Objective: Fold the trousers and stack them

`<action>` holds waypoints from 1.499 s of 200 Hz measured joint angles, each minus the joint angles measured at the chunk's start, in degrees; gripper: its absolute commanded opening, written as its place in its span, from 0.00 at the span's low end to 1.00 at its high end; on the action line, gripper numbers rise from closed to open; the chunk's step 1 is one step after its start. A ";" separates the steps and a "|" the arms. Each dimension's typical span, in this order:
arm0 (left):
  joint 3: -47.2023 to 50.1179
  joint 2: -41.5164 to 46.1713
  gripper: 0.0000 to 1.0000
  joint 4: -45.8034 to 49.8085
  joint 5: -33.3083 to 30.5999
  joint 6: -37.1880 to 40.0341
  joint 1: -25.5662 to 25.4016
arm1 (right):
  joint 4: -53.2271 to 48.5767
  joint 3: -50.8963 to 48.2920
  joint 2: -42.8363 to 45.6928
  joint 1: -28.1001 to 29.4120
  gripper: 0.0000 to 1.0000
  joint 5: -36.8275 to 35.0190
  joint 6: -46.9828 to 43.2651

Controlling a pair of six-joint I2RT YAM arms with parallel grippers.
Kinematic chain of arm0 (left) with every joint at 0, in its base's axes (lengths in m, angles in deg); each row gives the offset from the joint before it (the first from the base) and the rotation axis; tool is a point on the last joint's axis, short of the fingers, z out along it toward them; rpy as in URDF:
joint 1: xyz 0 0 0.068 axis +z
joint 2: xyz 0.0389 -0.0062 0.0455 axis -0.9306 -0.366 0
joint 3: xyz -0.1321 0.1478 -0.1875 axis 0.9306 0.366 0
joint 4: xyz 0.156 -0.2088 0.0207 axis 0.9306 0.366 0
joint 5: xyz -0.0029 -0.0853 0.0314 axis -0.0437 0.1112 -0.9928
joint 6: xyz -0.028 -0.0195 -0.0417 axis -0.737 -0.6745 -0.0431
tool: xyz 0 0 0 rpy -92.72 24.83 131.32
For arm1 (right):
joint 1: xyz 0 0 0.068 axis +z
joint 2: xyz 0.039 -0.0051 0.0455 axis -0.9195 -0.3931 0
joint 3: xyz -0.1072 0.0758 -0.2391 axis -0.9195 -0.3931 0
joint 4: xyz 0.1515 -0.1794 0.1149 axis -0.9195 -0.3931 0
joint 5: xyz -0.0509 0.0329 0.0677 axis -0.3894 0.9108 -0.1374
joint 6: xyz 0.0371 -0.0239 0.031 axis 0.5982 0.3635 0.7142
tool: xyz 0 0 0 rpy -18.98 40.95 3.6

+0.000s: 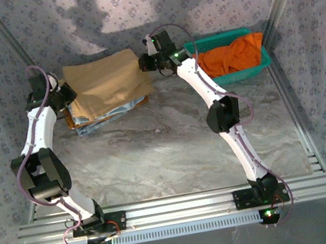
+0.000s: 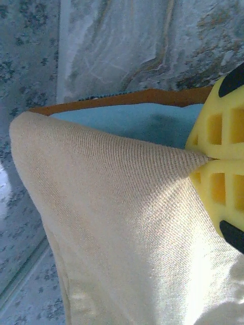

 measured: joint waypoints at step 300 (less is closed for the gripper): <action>27.52 20.15 0.15 -7.30 -15.32 -9.11 -26.67 | 17.16 -75.97 54.95 -4.24 0.59 -11.65 2.10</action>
